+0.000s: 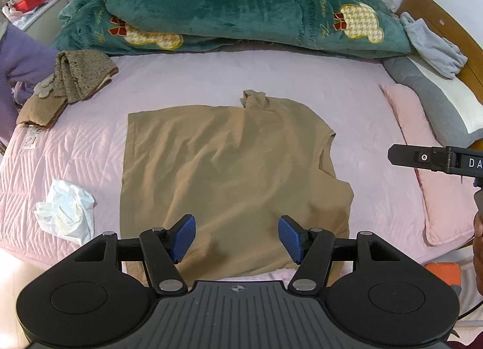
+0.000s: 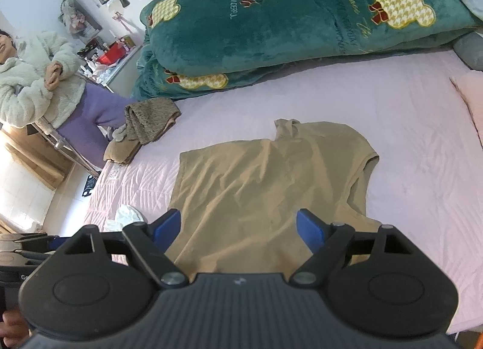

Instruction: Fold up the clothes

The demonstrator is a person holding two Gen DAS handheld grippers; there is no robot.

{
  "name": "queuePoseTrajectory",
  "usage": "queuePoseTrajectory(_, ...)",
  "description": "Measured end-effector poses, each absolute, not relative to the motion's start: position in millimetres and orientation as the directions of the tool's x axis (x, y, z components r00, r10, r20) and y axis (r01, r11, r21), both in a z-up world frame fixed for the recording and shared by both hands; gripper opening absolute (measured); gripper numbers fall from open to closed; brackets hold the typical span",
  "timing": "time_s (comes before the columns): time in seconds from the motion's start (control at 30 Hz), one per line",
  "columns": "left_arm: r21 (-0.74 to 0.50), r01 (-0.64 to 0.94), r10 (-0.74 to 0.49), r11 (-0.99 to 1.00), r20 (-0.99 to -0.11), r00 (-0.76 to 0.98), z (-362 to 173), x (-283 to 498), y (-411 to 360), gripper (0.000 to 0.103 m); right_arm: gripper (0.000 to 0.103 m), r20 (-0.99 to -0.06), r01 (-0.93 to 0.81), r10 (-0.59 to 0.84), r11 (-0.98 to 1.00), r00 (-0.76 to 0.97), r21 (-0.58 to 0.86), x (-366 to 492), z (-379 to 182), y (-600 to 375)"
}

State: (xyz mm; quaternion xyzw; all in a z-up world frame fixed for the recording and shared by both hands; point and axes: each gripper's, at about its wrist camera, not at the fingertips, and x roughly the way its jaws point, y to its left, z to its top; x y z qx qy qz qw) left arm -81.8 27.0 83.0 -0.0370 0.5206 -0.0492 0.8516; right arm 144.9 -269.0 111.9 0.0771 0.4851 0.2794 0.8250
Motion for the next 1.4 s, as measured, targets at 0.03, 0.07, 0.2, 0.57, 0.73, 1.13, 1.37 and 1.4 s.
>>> queuePoseTrajectory(0.03,-0.114,0.047,-0.123,0.992,-0.884,0.451,82.5,-81.5,27.1,0.063,0.084,-0.758,-0.384,0.535,0.833,0.373,0.398,145.3,111.3,-269.2)
queuePoseTrajectory(0.07,-0.114,0.047,-0.123,0.992,-0.885,0.449,82.1,-81.2,27.2,0.063,0.084,-0.758,-0.382,0.534,0.833,0.373,0.399,145.5,110.7,-269.3)
queuePoseTrajectory(0.2,-0.112,0.041,-0.119,0.993,-0.888,0.444,81.2,-81.6,29.3,0.063,0.084,-0.759,-0.383,0.538,0.831,0.367,0.403,145.4,109.2,-267.5)
queuePoseTrajectory(0.57,-0.109,0.028,-0.110,0.994,-0.888,0.447,82.5,-83.8,34.0,0.063,0.085,-0.756,-0.400,0.547,0.822,0.358,0.406,147.5,109.6,-261.5)
queuePoseTrajectory(0.73,-0.110,0.028,-0.111,0.994,-0.888,0.447,82.4,-83.0,32.4,0.063,0.085,-0.758,-0.400,0.547,0.822,0.356,0.406,147.3,109.4,-261.4)
queuePoseTrajectory(1.13,-0.107,0.048,-0.117,0.993,-0.887,0.447,82.7,-80.1,25.7,0.063,0.085,-0.758,-0.385,0.542,0.828,0.364,0.407,148.5,108.6,-267.9)
queuePoseTrajectory(1.37,-0.106,0.054,-0.119,0.993,-0.888,0.444,83.1,-77.7,25.1,0.063,0.085,-0.757,-0.379,0.539,0.831,0.369,0.407,149.4,109.1,-270.3)
queuePoseTrajectory(1.4,-0.106,0.054,-0.119,0.993,-0.888,0.443,83.0,-77.3,25.0,0.063,0.085,-0.757,-0.378,0.539,0.831,0.369,0.407,149.6,109.1,-270.3)
